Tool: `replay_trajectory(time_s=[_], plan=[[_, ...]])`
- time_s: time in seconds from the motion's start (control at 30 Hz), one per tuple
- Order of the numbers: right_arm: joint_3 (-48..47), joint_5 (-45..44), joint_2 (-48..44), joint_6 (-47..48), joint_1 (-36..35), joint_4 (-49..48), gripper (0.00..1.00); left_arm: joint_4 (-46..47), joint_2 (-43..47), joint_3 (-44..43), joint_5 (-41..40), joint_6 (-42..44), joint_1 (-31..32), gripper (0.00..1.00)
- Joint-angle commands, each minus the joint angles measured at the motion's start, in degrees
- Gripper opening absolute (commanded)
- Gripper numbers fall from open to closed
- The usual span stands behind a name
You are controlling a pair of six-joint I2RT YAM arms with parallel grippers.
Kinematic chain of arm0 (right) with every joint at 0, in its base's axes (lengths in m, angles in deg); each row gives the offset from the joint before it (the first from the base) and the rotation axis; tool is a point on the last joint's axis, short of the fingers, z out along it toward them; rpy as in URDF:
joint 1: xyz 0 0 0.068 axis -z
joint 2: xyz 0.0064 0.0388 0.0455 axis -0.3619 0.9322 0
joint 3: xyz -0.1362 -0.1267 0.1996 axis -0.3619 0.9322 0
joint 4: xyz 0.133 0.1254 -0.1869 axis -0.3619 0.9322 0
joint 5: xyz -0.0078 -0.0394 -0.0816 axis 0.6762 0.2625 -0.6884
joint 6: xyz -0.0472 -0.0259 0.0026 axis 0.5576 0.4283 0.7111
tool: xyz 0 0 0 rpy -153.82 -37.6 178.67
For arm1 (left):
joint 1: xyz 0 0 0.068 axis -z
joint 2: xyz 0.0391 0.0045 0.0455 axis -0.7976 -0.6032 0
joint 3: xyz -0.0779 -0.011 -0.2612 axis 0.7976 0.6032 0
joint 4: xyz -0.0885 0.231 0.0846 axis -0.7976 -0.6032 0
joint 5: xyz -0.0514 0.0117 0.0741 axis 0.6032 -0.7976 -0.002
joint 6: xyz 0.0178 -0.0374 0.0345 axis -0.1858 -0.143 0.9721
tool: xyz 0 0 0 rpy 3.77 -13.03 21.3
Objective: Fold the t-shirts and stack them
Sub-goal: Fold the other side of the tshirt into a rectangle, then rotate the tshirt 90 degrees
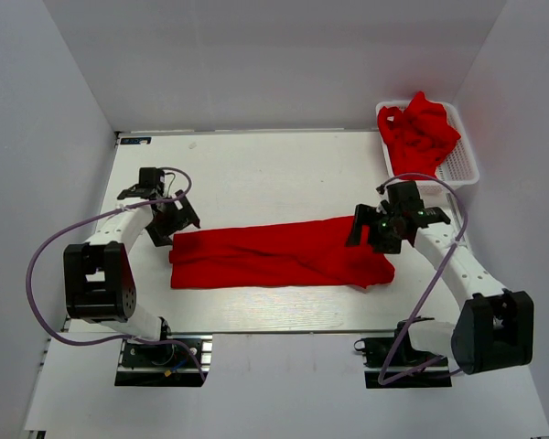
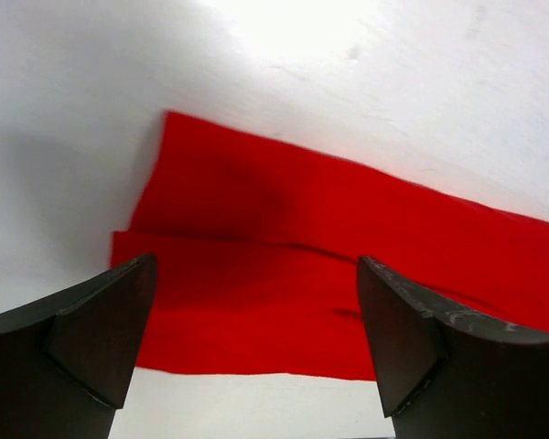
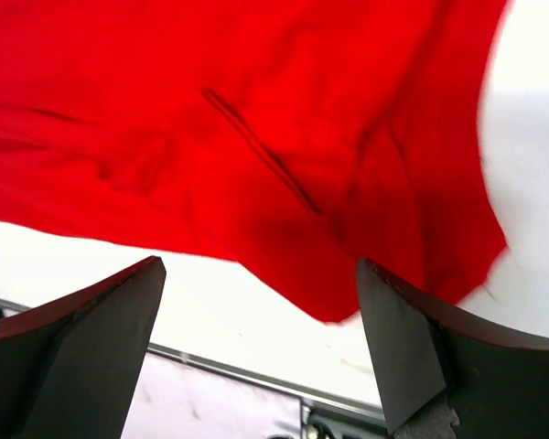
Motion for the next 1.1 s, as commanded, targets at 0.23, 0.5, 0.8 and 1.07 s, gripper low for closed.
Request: replay_trajectory(time_s=[0.23,0.5,0.8,1.07], plan=[[2.34,8.81,10.68,-4.87,-0.29,-15.09,0.9,9.06,-5.37,5.01,10.65,0.71,4.02,1.0],[-8.88,0.9,32.25,-5.23,0.06,-16.42,0.9,2.05,-5.38,14.42,3.53,-4.99,6.48,1.0],[-54.02,7.31,63.31,-0.92,-0.38,-4.03,0.9,-6.67,-8.09,18.02,5.64,-3.34,16.76,1.0],[-75.01,22.23,80.55,-12.93,-3.54,-18.74,0.9,-13.78,-23.29,4.34,11.17,1.31,32.04,1.0]])
